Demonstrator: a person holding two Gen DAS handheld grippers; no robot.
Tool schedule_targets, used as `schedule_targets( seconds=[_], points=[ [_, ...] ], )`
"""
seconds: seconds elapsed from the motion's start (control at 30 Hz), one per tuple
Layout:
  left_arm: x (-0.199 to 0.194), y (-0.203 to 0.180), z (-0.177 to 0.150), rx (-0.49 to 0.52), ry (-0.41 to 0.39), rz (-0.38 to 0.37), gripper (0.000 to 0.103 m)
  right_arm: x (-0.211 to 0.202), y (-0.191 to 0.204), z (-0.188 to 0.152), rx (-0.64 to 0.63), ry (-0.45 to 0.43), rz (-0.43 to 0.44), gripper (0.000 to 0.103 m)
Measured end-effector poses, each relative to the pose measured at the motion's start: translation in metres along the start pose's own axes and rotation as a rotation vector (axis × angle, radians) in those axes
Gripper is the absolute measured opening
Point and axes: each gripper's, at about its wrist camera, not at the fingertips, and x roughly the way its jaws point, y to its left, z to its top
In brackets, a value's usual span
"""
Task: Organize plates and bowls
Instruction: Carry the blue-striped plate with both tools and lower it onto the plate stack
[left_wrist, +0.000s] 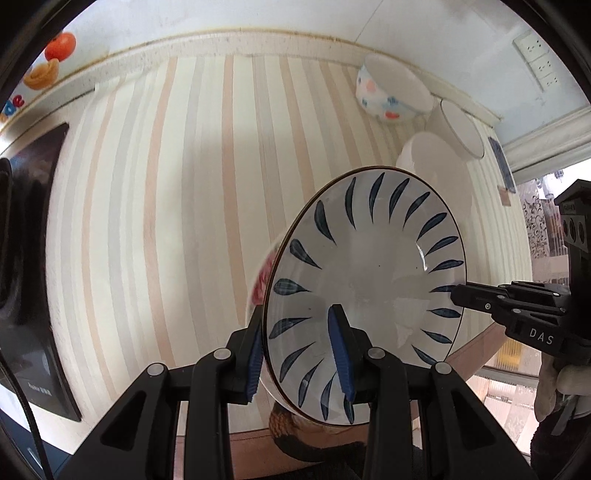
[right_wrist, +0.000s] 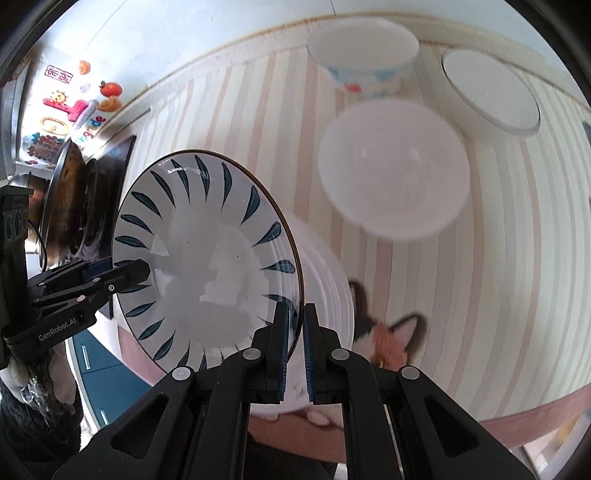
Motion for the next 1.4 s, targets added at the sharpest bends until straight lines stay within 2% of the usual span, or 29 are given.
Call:
schedule_targets(
  seconds=[0.27, 0.53, 0.83, 1.03, 1.3, 1.4],
  points=[
    [0.023, -0.006, -0.009, 0.003, 0.048, 0.022, 0.03, 0.025, -0.016, -0.025, 0.029, 0.037, -0.005, 0.009],
    [0.041, -0.01, -0.01, 0.006, 0.073, 0.057, 0.03, 0.037, -0.02, -0.019, 0.044, 0.039, 0.002, 0.009],
    [0.037, -0.006, -0.01, -0.037, 0.052, 0.056, 0.03, 0.037, -0.022, -0.015, 0.046, 0.038, 0.018, 0.009],
    [0.034, 0.005, -0.015, -0.086, 0.045, 0.04, 0.03, 0.035, -0.035, -0.02, 0.103, 0.042, 0.094, 0.011],
    [0.025, 0.008, -0.022, -0.122, 0.015, 0.07, 0.031, 0.026, -0.038, -0.022, 0.089, 0.028, 0.137, 0.012],
    [0.015, 0.005, -0.031, -0.134, -0.015, 0.102, 0.031, 0.02, -0.036, -0.022, 0.075, 0.016, 0.14, 0.012]
  ],
)
